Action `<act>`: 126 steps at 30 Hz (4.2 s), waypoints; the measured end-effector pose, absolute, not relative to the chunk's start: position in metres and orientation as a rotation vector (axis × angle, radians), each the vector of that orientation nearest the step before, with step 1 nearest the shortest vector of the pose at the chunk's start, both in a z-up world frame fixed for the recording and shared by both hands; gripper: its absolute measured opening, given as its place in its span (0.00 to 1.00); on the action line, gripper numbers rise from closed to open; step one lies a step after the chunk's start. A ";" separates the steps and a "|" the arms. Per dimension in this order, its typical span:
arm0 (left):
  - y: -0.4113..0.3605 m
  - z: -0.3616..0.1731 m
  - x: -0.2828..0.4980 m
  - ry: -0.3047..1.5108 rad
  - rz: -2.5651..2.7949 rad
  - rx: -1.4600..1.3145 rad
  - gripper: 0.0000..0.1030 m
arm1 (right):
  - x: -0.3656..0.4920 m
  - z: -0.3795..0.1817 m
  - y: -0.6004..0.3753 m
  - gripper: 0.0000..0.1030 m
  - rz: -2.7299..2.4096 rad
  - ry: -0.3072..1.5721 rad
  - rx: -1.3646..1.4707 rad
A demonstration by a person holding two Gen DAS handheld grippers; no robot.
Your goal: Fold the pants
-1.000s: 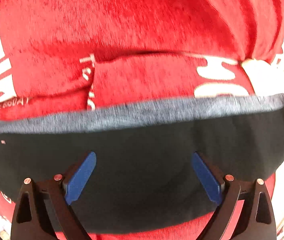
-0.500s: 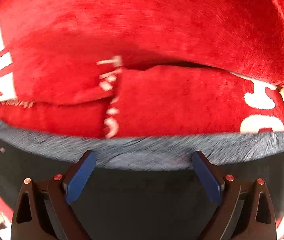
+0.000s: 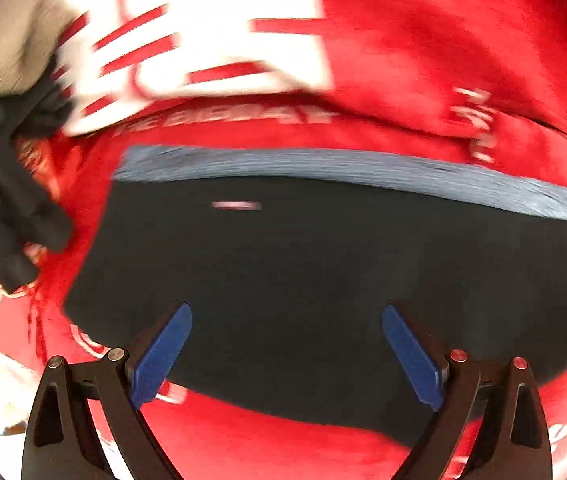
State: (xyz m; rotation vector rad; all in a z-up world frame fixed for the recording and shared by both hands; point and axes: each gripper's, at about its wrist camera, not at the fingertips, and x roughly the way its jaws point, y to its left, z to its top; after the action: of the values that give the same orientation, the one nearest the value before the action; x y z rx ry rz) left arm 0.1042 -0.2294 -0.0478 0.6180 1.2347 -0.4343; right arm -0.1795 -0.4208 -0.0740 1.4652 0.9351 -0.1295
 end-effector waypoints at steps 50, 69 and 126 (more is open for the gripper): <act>-0.165 -0.075 0.230 1.209 -0.461 0.500 1.00 | -0.020 -0.037 -0.427 0.64 -0.418 1.129 0.940; -0.190 -0.093 0.119 1.293 -0.551 0.660 1.00 | -0.122 -0.064 -0.375 0.66 -0.277 1.142 1.158; -0.463 -0.068 -0.109 1.266 -0.818 0.775 1.00 | -0.455 -0.045 -0.624 0.47 -1.024 0.616 1.476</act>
State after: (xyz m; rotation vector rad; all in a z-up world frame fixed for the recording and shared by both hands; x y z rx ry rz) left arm -0.1089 -0.4628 -0.0680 0.7746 1.2661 -0.8178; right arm -0.4554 -0.6241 -0.0447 1.4765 0.6164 -1.0238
